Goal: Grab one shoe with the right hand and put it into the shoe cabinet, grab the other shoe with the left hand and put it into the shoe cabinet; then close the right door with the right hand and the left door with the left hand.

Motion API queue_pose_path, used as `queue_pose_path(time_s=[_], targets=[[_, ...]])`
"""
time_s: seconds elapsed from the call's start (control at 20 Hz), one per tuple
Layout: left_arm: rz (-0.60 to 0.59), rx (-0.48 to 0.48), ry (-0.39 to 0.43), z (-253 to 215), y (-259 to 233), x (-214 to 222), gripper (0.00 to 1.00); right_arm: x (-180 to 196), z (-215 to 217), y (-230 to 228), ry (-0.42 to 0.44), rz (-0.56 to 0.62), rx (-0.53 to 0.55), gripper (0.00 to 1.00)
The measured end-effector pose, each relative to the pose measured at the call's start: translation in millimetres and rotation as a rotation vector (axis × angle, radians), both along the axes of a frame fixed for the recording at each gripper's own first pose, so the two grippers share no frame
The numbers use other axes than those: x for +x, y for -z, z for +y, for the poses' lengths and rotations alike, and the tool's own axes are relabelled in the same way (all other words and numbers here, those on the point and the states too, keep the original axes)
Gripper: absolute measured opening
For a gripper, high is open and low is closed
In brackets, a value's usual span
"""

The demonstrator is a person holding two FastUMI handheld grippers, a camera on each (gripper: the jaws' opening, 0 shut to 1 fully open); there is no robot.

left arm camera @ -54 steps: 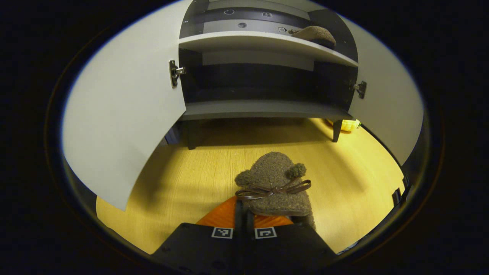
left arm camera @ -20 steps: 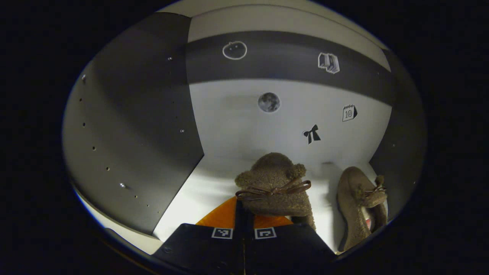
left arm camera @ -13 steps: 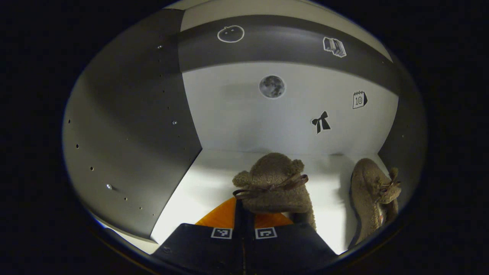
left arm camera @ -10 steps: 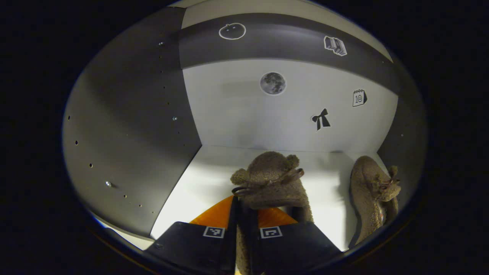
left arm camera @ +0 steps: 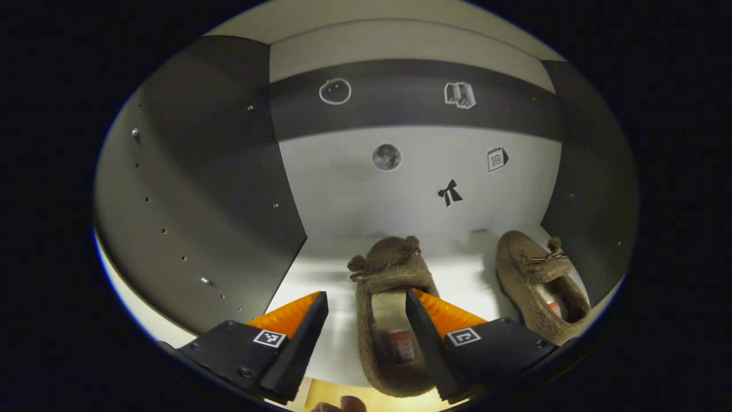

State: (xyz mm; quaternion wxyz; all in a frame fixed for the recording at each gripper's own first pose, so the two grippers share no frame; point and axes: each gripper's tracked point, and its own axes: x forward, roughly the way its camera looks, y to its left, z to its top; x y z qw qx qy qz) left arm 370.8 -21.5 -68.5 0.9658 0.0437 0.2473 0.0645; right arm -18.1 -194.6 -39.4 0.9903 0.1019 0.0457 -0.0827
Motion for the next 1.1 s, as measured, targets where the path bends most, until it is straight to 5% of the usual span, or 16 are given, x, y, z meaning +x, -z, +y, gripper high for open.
queue_pose_path(time_s=[0.35,0.6,0.8,1.1], targets=[[-0.230,-0.068,0.095,-38,-67,-60,0.94,19,-9,-25,-0.026,-0.039,-0.024,0.98],[-0.358,-0.021,0.153,-55,-106,-131,0.94,47,-20,-40,-0.018,-0.052,-0.013,0.98],[-0.397,-0.100,0.185,-72,-106,-187,0.94,66,-28,-45,-0.012,-0.048,0.009,1.00],[-0.405,-0.068,0.240,-77,-103,-262,0.94,83,-17,-65,-0.034,-0.090,-0.010,0.98]])
